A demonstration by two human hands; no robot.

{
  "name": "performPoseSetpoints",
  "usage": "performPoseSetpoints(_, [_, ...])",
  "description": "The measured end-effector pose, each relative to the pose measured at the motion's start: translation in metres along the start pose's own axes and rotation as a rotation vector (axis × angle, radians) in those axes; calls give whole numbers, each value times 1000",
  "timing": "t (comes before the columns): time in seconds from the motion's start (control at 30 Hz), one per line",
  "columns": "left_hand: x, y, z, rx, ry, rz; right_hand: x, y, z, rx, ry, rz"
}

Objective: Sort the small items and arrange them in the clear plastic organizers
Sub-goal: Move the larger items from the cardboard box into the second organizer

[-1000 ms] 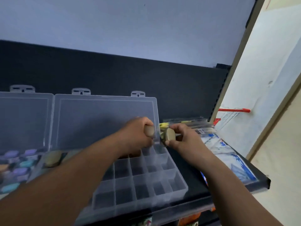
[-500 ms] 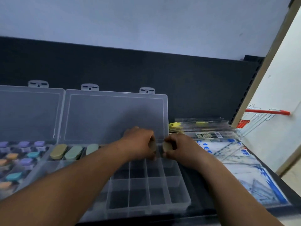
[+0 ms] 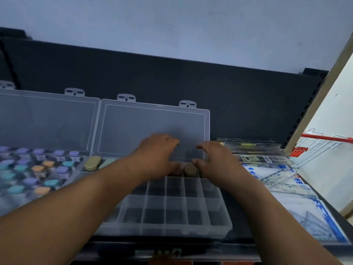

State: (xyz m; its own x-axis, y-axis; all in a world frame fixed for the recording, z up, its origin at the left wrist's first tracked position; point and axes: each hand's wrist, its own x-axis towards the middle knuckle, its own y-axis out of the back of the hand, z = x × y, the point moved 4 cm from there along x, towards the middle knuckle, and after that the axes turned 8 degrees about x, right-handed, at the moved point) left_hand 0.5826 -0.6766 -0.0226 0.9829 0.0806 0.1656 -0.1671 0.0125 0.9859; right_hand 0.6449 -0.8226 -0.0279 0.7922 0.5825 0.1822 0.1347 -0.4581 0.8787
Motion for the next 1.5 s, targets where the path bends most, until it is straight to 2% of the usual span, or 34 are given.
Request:
performPoseSetpoints(0.17, [-52, 29, -45, 120, 84, 153, -2, -18, -65, -67, 90, -34])
performPoseSetpoints(0.47, [-194, 69, -181, 248, 387, 171, -9, -88, -228, -106, 297, -96])
performPoseSetpoints(0.97, [-470, 121, -399, 351, 740, 38, -73, -219, -536, -17, 610, -239])
performPoseSetpoints(1.2, [-532, 141, -474, 317, 866, 26, -68, -250, -633, -11, 735, -300])
performPoseSetpoints(1.5, [-556, 151, -585, 331, 954, 81, -2, -304, -742, -19, 853, -319])
